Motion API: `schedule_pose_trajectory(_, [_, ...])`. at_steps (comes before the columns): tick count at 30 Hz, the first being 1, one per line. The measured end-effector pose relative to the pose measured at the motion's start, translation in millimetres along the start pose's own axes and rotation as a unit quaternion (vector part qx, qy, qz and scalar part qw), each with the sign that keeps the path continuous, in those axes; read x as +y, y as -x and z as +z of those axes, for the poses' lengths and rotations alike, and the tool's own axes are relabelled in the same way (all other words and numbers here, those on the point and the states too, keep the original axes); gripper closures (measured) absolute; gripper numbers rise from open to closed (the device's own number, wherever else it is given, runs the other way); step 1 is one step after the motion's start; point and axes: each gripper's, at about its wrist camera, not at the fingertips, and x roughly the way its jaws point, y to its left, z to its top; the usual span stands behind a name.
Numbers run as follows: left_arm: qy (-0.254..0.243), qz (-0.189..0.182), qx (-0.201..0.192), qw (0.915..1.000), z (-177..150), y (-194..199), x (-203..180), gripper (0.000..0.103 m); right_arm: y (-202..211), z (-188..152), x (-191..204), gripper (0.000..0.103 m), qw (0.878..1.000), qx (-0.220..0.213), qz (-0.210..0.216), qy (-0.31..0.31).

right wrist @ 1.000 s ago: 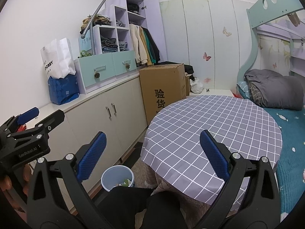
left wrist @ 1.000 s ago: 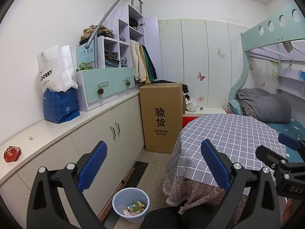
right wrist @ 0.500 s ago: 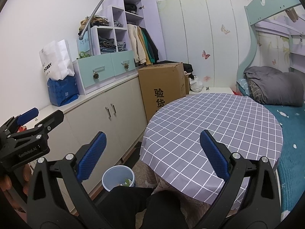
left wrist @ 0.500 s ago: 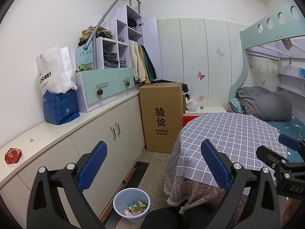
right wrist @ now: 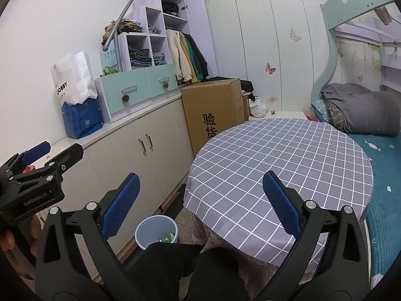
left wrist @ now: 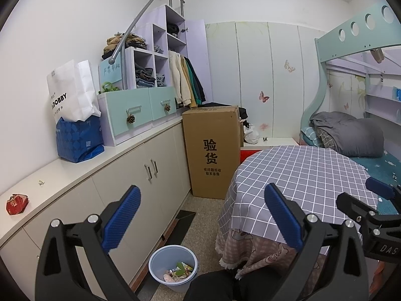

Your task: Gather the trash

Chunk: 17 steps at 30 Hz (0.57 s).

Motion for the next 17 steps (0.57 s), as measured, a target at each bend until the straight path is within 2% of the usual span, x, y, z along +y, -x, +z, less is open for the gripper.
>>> schedule_pose_trajectory(9, [-0.002, 0.003, 0.007, 1.0, -1.8, -5.8, 1.9, 0.006, -8.5, -2.6, -5.0, 0.007, 1.0, 0.006, 0.003, -0.005])
schedule_pose_trajectory(17, [-0.012, 0.009, 0.032, 0.9994, -7.2, -24.4, -7.3, 0.006, -27.3, -8.7, -22.2, 0.007, 0.999, 0.023, 0.003, -0.023])
